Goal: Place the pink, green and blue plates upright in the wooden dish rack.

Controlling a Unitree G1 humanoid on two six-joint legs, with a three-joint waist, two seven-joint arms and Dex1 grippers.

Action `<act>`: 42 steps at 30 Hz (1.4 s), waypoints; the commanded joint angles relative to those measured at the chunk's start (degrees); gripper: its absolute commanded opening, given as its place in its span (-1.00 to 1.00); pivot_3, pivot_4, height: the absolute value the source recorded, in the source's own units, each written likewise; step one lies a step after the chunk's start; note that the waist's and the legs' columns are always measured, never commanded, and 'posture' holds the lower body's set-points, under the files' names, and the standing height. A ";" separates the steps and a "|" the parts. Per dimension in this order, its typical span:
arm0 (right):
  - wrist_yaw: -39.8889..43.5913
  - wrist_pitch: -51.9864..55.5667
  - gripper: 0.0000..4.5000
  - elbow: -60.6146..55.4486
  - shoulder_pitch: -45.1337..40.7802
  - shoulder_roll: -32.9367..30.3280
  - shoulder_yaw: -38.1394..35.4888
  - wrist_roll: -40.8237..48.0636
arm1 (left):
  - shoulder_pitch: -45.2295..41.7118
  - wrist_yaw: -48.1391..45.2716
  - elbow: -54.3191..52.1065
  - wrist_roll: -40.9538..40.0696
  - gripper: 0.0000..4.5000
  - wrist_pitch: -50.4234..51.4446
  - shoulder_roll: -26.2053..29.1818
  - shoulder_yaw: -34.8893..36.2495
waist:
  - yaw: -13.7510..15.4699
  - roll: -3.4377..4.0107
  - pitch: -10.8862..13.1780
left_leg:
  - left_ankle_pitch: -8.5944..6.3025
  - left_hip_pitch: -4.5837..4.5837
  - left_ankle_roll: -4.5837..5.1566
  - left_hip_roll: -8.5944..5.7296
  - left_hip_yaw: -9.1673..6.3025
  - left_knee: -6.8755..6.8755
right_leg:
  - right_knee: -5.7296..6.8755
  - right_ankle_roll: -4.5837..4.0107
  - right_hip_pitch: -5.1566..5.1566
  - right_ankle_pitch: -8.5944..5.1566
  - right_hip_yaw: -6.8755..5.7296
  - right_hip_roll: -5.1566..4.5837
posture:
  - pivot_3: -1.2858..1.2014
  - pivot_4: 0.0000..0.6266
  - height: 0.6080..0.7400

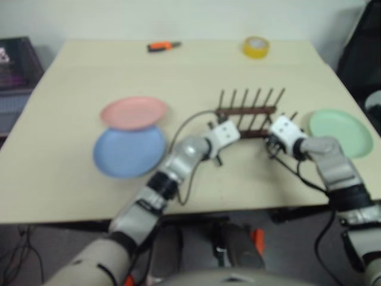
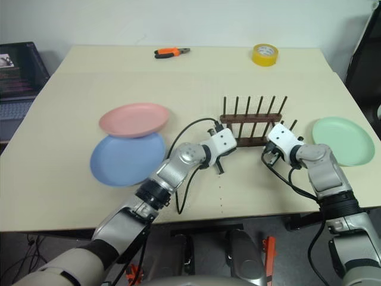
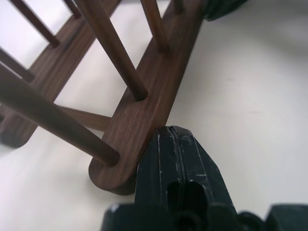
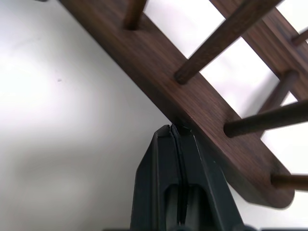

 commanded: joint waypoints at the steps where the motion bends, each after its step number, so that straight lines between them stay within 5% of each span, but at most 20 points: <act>1: 0.31 -0.76 -0.98 1.37 0.18 1.39 1.25 -0.66 | -1.84 0.81 0.54 0.51 -1.00 -2.20 -0.74 1.47 | 0.00 0.00 0.00 | -0.01 0.00 0.00 0.00 0.00 -0.02 | 0.00 0.00 0.00 0.00 0.00 0.00 | 0.03 -0.52 1.00; 12: 3.48 -1.31 -0.98 1.54 -1.58 1.85 -0.12 0.09 | 0.38 -2.51 -4.36 -0.84 -1.00 0.31 0.21 2.41 | -0.01 0.00 0.00 | -0.01 0.00 -0.01 0.01 -0.03 -0.03 | 0.00 0.00 -0.02 0.00 -0.04 0.00 | 0.03 -0.52 1.00; 21: 20.42 22.86 -0.98 -28.60 -0.82 -5.66 -10.09 24.83 | 5.95 -12.49 -42.78 -11.79 -1.00 31.02 10.97 11.97 | 0.13 0.11 0.08 | -0.07 -0.66 -0.10 -0.10 -0.10 -0.44 | 0.19 0.12 -0.83 0.08 0.10 0.08 | 0.03 -0.52 1.00; 25: 20.73 26.54 -0.74 -29.67 -5.42 -6.09 -12.34 30.82 | 5.46 -15.30 -52.06 -18.17 -0.61 40.71 19.32 19.94 | 0.15 0.08 0.11 | -0.07 -0.76 -0.10 -0.06 -0.15 -0.42 | 0.27 0.09 -1.02 0.05 0.02 0.10 | 0.03 -0.52 1.00; 29: 19.88 25.65 -0.15 -27.42 -9.93 -5.01 -11.47 32.46 | 3.62 -17.09 -54.16 -22.06 0.01 44.66 28.93 27.35 | 0.25 0.05 0.13 | -0.07 -0.67 -0.10 -0.09 -0.21 -0.42 | 0.28 -0.23 -0.96 -0.14 -0.04 0.10 | 0.03 -0.52 1.00; 35: 18.02 20.64 0.81 -22.19 -14.45 -2.30 -8.62 30.09 | -0.49 -10.44 -36.04 -17.38 0.99 37.56 41.23 33.98 | 0.27 0.02 0.14 | -0.07 -0.72 -0.10 -0.17 -0.07 -0.42 | 0.27 -0.01 -1.01 0.00 -0.02 0.10 | 0.03 -0.52 1.00; 36: 16.84 18.81 0.97 -20.74 -15.16 -1.29 -8.02 28.83 | -2.49 -8.49 -29.38 -16.30 1.00 34.82 42.43 34.68 | 0.30 0.03 0.14 | -0.07 -0.72 -0.10 -0.15 -0.04 -0.43 | 0.28 0.02 -1.03 0.02 -0.02 0.10 | 0.03 -0.52 1.00; 42: 15.16 12.85 0.99 -16.02 -16.29 0.91 -5.59 25.05 | -13.12 -2.83 5.06 -13.50 1.00 19.72 43.57 35.15 | 0.89 0.00 0.14 | -0.06 -0.85 -0.09 -0.15 0.06 -0.42 | 0.38 0.04 -1.17 0.03 -0.05 0.06 | 0.03 -0.52 1.00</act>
